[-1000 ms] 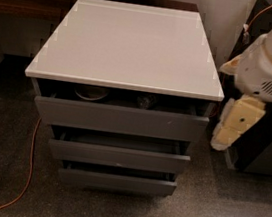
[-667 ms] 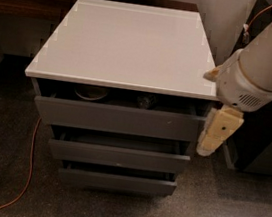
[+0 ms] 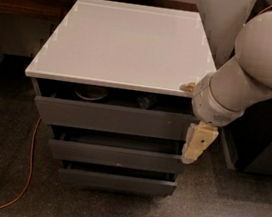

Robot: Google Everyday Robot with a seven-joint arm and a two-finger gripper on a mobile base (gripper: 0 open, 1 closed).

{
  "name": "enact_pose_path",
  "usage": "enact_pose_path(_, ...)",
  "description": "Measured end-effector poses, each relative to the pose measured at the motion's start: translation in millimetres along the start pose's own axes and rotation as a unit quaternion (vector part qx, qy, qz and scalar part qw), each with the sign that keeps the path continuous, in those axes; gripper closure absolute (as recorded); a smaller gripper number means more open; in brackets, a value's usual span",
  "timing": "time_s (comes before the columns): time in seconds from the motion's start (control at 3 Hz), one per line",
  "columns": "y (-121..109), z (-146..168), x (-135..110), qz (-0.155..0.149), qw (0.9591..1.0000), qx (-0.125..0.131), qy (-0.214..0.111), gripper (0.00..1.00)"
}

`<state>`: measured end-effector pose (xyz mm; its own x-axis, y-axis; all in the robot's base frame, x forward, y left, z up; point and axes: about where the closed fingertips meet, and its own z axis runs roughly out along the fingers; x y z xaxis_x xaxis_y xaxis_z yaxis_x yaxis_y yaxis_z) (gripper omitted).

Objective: Pick blue plastic bottle from top drawer and place on counter

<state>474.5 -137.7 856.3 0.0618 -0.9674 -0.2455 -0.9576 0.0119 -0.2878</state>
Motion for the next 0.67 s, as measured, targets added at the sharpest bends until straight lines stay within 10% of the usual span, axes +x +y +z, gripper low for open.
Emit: enact_pose_path(0.67,-14,46,8,-0.081,0.9959,0.004,-0.039,0.0)
